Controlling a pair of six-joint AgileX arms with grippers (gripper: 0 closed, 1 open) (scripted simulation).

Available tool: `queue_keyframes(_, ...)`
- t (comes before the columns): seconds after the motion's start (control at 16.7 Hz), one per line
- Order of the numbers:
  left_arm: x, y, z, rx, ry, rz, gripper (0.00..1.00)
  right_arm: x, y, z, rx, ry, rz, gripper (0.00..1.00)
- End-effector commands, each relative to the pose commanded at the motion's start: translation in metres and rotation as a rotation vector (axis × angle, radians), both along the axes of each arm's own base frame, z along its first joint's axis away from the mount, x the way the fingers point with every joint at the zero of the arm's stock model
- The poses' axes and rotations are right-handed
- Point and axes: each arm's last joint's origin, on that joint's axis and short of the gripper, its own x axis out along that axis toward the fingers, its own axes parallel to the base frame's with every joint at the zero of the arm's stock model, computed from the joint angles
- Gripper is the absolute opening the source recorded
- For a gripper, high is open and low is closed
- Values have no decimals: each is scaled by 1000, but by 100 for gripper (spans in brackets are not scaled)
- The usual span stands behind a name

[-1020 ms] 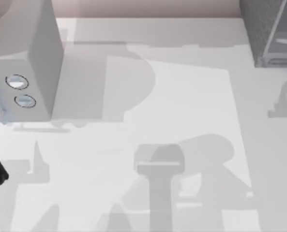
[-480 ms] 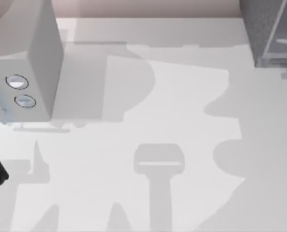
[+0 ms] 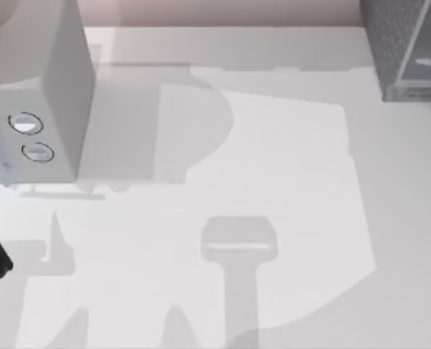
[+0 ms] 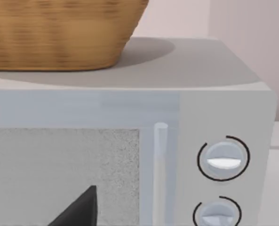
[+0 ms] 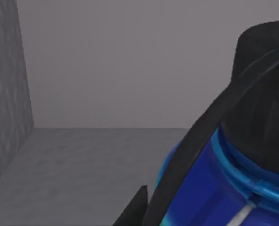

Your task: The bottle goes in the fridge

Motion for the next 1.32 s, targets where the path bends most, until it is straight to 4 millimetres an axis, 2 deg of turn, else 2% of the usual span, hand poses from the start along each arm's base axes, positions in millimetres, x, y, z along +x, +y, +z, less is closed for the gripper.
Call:
queue_keyframes(0.18, 0, 0, 0, 0, 0, 0, 100, 0, 2, -1, 3, 7, 4, 1)
queue_keyframes(0.3, 0, 0, 0, 0, 0, 0, 100, 8, 2, -2, -1, 6, 6, 1)
queue_keyframes(0.72, 0, 0, 0, 0, 0, 0, 100, 77, -1, 4, -2, -13, 4, 1)
queue_keyframes(0.9, 0, 0, 0, 0, 0, 0, 100, 96, 1, 0, 3, 1, 4, 1)
queue_keyframes(1.2, 0, 0, 0, 0, 0, 0, 100, 99, 1, -2, 4, 8, 4, 1)
queue_keyframes(1.32, 0, 0, 0, 0, 0, 0, 100, 99, 1, -2, 4, 8, 4, 16)
